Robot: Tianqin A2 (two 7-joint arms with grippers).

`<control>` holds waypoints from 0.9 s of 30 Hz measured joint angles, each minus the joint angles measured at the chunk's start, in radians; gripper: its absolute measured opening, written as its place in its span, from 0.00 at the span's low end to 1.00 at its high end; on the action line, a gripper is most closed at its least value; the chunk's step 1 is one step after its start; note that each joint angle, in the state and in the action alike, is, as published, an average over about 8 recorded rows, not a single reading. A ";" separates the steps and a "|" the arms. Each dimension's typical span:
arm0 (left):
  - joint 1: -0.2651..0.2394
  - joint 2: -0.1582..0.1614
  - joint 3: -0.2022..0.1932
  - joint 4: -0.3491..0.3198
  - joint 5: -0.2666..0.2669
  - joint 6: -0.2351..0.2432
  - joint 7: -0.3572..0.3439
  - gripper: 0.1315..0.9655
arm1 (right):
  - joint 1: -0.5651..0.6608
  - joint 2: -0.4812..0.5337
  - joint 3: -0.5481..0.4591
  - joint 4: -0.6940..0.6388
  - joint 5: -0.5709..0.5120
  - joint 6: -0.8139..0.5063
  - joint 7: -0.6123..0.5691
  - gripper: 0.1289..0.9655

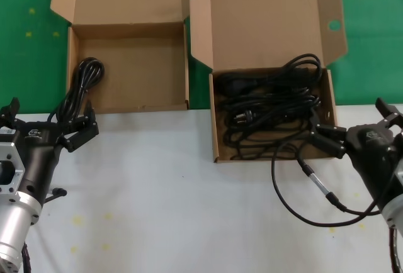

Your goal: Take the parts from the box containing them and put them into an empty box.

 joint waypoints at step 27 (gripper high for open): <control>0.000 0.000 0.000 0.000 0.000 0.000 0.000 1.00 | 0.000 0.000 0.000 0.000 0.000 0.000 0.000 1.00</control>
